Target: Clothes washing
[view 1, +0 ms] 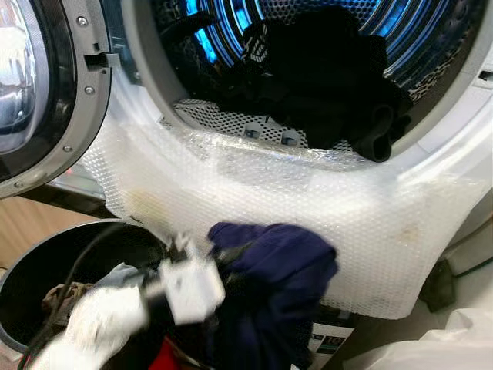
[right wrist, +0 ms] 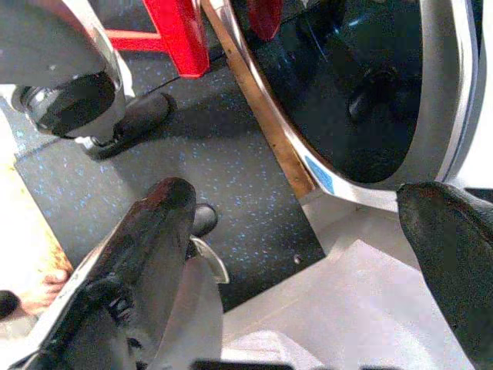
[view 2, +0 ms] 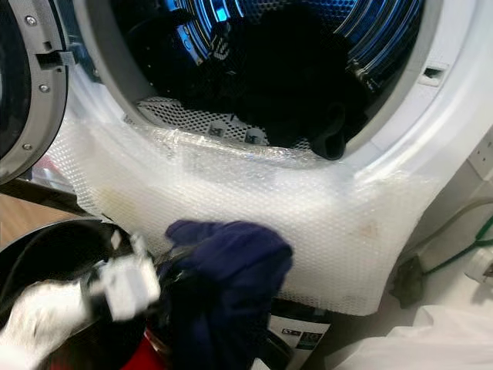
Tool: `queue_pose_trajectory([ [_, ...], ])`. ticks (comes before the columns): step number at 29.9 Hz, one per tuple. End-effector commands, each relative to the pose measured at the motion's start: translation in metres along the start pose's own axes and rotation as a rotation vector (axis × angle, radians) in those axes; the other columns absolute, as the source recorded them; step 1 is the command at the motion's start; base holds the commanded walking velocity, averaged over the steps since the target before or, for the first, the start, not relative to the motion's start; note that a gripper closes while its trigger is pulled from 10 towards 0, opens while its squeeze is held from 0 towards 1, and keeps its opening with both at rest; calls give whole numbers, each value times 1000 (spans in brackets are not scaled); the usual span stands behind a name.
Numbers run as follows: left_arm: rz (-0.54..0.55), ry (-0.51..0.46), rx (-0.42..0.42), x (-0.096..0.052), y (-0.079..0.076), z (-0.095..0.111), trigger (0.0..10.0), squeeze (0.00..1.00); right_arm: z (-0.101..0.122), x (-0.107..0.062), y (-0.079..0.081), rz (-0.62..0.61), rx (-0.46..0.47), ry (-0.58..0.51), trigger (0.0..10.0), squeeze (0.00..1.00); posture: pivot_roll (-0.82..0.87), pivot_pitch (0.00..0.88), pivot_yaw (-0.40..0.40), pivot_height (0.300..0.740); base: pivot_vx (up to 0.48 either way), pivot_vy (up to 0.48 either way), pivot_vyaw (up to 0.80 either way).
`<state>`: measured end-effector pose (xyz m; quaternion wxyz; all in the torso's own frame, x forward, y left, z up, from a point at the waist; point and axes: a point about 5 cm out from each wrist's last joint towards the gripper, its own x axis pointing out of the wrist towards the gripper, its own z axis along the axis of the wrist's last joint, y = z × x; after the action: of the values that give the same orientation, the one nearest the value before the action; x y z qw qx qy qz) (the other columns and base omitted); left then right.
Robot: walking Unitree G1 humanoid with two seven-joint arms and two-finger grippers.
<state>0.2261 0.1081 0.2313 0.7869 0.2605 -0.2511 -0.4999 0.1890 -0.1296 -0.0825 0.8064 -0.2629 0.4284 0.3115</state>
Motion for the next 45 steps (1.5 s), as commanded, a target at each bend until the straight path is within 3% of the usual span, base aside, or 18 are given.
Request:
queue_pose_trajectory([
  [1, -21, -68, 51, 9, 28, 15, 0, 0, -4, 0, 3, -4, 25, 15, 10000, 0, 328, 0, -68, 740, 0, 0, 0],
  [4, -24, -91, 74, 13, 39, 21, 0, 0, -5, 0, 3, -5, 31, 17, 10000, 0, 328, 0, -68, 740, 0, 0, 0],
  [10, 84, -296, 258, 48, 141, 72, 0, 0, -10, 0, 13, -14, 88, 23, 10000, 0, 245, 0, -35, 740, 0, 0, 0],
  [13, 114, -306, 283, 54, 165, 79, 0, 0, -12, 0, 16, -14, 98, 24, 10000, 0, 220, 0, -24, 740, 0, 0, 0],
  [15, 217, -332, 229, 56, 197, 86, 0, 0, -15, 0, 20, -17, 119, 28, 10000, 0, 200, 0, -17, 740, 0, 0, 0],
  [16, 217, -332, 229, 56, 197, 86, 0, 0, -15, 0, 20, -17, 119, 28, 10000, 0, 200, 0, -17, 740, 0, 0, 0],
  [17, 381, -345, 152, 53, 228, 88, 0, 0, -17, 0, 22, -17, 134, 31, 10000, 0, 179, 0, -9, 740, 0, 0, 0],
  [18, 471, -325, 97, 49, 243, 85, 0, 0, -18, 0, 24, -19, 142, 32, 10000, 0, 153, 0, 2, 740, 0, 0, 0],
  [20, 616, -285, -11, 40, 262, 74, 0, 0, -21, -1, 26, -26, 162, 34, 10000, 0, 119, 0, 16, 740, 0, 0, 0],
  [21, 667, -248, -42, 35, 267, 68, 902, 0, -22, -1, 26, -32, 173, 36, 10000, 0, 96, 0, 26, 740, 0, 0, 0],
  [23, 754, -144, -66, 27, 272, 52, 7961, 0, -26, -2, 27, -46, 204, 41, 10000, 0, 57, 0, 40, 740, 0, 0, 0],
  [24, 772, -113, -75, 25, 273, 47, 7961, 0, -28, -2, 28, -50, 213, 42, 10000, 0, 49, 0, 44, 740, 0, 0, 0],
  [25, 824, -77, -108, 19, 275, 39, 10000, 0, -31, -3, 28, -57, 224, 45, 10000, 0, 19, 0, 54, 740, 0, 0, 0],
  [29, 946, 26, -230, 2, 273, 8, 10000, 0, -43, -7, 31, -76, 261, 64, 10000, 0, -45, 0, 74, 740, 0, 0, 0],
  [33, 937, 54, -290, 2, 267, -4, 10000, 0, -52, -10, 33, -91, 291, 78, 10000, 0, -85, 0, 80, 740, 0, 0, 0],
  [37, 856, 86, -393, 13, 256, -20, 10000, 0, -67, -15, 35, -121, 335, 104, 10000, 0, -123, 0, 85, 740, 0, 0, 0],
  [43, 826, 176, -400, 26, 244, -33, 10000, 0, -78, -20, 29, -166, 378, 116, 10000, 0, -183, 0, 96, 740, 0, 0, 0],
  [45, 733, 219, -377, 36, 237, -37, 10000, 0, -81, -22, 28, -176, 387, 119, 10000, 0, -207, 0, 103, 740, 0, 0, 0],
])
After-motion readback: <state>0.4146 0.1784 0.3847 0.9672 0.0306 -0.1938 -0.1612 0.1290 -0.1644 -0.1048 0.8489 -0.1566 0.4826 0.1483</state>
